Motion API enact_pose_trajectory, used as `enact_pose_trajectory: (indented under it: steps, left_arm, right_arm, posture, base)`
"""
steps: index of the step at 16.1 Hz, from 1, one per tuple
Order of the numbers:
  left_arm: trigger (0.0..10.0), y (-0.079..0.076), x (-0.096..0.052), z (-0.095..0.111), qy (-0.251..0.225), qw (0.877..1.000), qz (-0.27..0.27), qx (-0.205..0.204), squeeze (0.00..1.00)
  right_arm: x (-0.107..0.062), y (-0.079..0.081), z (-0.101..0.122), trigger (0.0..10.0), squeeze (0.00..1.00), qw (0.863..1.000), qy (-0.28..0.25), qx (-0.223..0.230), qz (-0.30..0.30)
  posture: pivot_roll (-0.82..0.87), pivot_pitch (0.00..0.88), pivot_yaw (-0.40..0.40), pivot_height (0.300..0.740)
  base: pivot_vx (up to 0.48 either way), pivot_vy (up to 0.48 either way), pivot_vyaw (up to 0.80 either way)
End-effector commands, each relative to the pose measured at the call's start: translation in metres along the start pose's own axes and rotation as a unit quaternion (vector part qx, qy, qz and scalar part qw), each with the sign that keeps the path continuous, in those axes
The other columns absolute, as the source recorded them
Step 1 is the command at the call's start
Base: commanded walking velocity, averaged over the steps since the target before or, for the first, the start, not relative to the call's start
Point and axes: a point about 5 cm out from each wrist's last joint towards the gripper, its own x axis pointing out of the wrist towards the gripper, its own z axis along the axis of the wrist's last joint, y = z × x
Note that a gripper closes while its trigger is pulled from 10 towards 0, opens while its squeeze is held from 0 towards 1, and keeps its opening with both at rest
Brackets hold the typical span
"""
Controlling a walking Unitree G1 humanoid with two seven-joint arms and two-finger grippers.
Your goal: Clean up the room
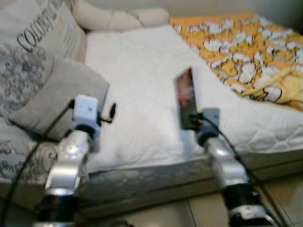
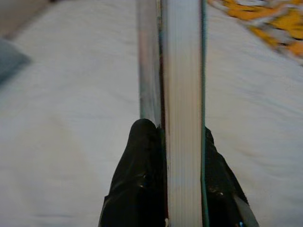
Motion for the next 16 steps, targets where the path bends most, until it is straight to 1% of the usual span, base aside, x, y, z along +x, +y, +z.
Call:
enact_pose_trajectory:
  steps: [1, 6, 10, 11, 13, 16]
  left_arm:
    - [10.0, 0.002, 0.0, 0.003, -0.004, 1.0, -0.001, 0.007, 0.0]
    - [10.0, 0.002, 0.0, 0.002, -0.005, 1.0, 0.001, 0.0, 0.0]
    - [10.0, 0.003, -0.001, -0.001, 0.0, 1.0, 0.004, -0.011, 0.0]
    - [10.0, 0.003, -0.002, -0.003, 0.002, 1.0, 0.006, -0.015, 0.0]
    - [10.0, 0.004, -0.004, -0.008, 0.008, 1.0, 0.01, -0.024, 0.0]
    - [10.0, 0.005, -0.005, -0.01, 0.011, 0.999, 0.012, -0.029, 0.0]
  right_arm:
    - [0.003, -0.001, 0.013, 10.0, 0.0, 1.0, -0.028, 0.006, -0.003]
    - [0.002, 0.008, 0.013, 10.0, 0.0, 0.999, -0.031, -0.006, 0.017]
    - [0.002, 0.007, 0.017, 10.0, 0.0, 0.999, -0.039, -0.004, 0.02]
    - [0.002, 0.009, 0.018, 10.0, 0.0, 0.999, -0.04, -0.008, 0.034]
    - [-0.001, 0.021, 0.019, 10.0, 0.0, 0.996, -0.045, -0.022, 0.075]
    - [-0.002, 0.028, 0.022, 10.0, 0.0, 0.994, -0.049, -0.021, 0.094]
  posture:
    - [0.06, 0.0, -0.006, 0.74]
    - [0.06, 0.0, -0.007, 0.74]
    - [0.06, 0.0, -0.01, 0.74]
    - [0.06, 0.0, -0.012, 0.74]
    - [0.06, 0.0, -0.013, 0.74]
    - [0.06, 0.0, -0.013, 0.74]
  base:
    - [0.274, 0.0, 0.0]
    - [0.277, 0.0, 0.0]
    - [0.301, 0.0, 0.0]
    - [0.3, 0.0, 0.0]
    - [0.3, 0.0, 0.8]
    - [0.304, 0.0, 0.8]
